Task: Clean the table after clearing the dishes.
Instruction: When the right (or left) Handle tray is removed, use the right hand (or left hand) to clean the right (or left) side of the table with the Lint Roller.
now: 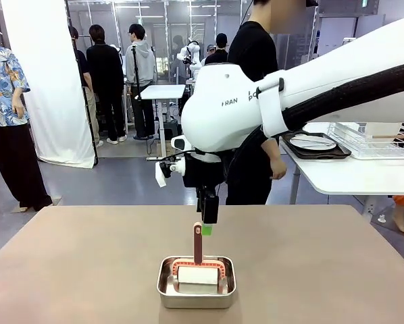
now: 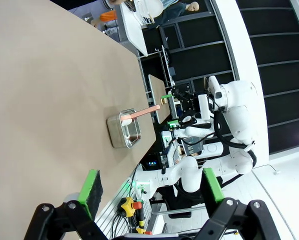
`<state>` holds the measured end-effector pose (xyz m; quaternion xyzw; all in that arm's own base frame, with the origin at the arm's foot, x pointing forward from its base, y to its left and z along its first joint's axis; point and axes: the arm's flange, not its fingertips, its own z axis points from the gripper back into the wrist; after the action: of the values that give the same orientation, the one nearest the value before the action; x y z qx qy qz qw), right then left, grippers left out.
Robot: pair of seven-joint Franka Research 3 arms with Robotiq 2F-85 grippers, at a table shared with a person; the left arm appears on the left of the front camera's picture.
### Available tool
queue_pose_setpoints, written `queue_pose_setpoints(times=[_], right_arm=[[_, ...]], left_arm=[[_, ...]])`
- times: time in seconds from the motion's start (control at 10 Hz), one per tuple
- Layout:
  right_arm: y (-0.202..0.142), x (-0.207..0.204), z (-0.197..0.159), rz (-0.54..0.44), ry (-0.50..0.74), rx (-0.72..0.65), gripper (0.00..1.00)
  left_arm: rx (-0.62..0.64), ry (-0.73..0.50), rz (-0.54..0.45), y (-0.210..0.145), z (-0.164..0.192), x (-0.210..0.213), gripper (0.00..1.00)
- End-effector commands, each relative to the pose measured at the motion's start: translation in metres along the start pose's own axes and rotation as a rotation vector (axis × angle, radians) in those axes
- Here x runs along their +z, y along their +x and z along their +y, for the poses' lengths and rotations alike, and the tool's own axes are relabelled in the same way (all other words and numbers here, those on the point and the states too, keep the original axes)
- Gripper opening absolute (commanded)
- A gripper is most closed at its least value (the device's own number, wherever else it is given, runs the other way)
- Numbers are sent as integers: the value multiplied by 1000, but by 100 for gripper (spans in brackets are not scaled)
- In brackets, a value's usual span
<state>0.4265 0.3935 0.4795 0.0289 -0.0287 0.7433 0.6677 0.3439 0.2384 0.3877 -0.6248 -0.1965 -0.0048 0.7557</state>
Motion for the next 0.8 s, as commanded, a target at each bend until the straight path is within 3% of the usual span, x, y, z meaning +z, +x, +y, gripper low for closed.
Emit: queue_pose_setpoints(times=[0.0, 0.7], right_arm=[[10, -7, -1, 34, -33, -39, 100], [24, -51, 0, 124, -91, -87, 100]], left_arm=[[-6, -1, -10, -3, -3, 1, 100], [-6, -1, -10, -3, -3, 1, 100]])
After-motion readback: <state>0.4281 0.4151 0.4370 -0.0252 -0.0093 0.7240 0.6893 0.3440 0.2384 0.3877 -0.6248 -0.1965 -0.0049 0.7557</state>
